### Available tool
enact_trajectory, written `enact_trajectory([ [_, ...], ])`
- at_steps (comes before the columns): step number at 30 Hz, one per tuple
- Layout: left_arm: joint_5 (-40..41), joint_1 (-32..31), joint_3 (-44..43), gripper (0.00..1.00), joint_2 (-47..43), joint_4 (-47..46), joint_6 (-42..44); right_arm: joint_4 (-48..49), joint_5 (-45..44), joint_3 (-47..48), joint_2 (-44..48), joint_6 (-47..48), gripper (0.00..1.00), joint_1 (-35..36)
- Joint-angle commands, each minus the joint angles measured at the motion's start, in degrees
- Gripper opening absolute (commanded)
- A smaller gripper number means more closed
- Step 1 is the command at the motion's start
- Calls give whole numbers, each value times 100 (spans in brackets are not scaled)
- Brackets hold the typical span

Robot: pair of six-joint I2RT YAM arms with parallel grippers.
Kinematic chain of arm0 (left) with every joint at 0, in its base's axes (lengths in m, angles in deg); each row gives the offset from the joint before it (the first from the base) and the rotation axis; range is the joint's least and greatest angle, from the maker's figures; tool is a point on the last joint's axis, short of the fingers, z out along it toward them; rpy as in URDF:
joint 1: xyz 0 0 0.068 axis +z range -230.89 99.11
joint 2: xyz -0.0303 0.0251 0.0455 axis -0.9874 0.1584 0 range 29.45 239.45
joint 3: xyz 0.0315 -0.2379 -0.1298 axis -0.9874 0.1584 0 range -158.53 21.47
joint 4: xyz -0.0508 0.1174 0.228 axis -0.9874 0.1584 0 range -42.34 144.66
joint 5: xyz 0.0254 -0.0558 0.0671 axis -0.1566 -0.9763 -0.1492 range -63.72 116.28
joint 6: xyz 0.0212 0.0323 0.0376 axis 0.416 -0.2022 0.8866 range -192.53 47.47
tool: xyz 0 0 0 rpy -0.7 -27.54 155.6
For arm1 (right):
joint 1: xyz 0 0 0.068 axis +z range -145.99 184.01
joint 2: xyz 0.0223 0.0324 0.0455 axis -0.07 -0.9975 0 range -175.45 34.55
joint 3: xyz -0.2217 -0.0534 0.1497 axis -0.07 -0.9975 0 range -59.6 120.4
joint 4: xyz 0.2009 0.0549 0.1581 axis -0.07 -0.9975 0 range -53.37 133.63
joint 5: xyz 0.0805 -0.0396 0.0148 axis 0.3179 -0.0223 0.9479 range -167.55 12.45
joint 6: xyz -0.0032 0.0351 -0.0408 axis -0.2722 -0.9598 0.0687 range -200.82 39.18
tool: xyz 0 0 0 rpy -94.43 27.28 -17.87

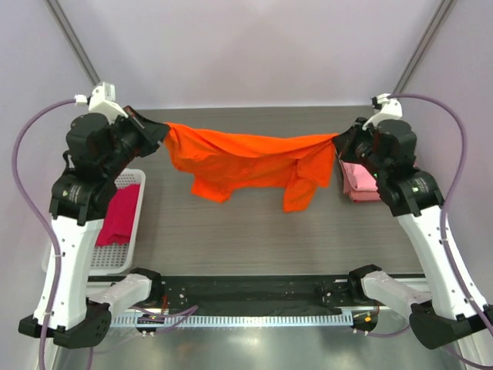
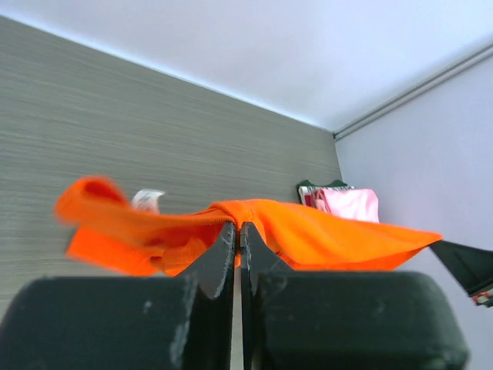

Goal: Fold and stack the t-shirts
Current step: Flatten the tshirt out

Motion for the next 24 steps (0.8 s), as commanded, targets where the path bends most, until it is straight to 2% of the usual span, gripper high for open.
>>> enact_trajectory([
  [1, -119, 37, -565, 0, -384, 677, 279, -320, 871, 627, 448, 161, 1, -38],
  [7, -31, 37, -846, 0, -1218, 1231, 209, -1164, 1648, 1172, 1178, 179, 1, -30],
  [12, 171, 37, -970, 0, -1062, 1355, 262, -1473, 1509, 1498, 1170, 267, 1, -21],
  [13, 424, 37, -935, 0, -957, 1328, 288, -1473, 1412, 1455, 987, 241, 1, -38],
  [16, 584, 37, -549, 0, -377, 1092, 376, -1219, 1218, 938, 662, 92, 1, -30],
  [17, 724, 37, -261, 0, -237, 873, 376, -853, 1252, 483, 434, 22, 1, -30],
  [19, 786, 81, 40, 0, 203, 609, 367, -394, 1628, 15, 82, -128, 1, -30],
  [20, 769, 107, 172, 0, 370, 355, 315, 0, 1761, -327, -407, -285, 2, -38],
  [21, 743, 195, 451, 0, 693, 213, 193, 143, 1945, -417, -673, -322, 10, -47],
  [22, 699, 213, 576, 0, 827, 55, 113, 249, 1921, -461, -919, -365, 22, -47],
  [24, 629, 274, 962, 3, 1187, -463, -36, 434, 1833, -576, -1429, -489, 58, -65],
])
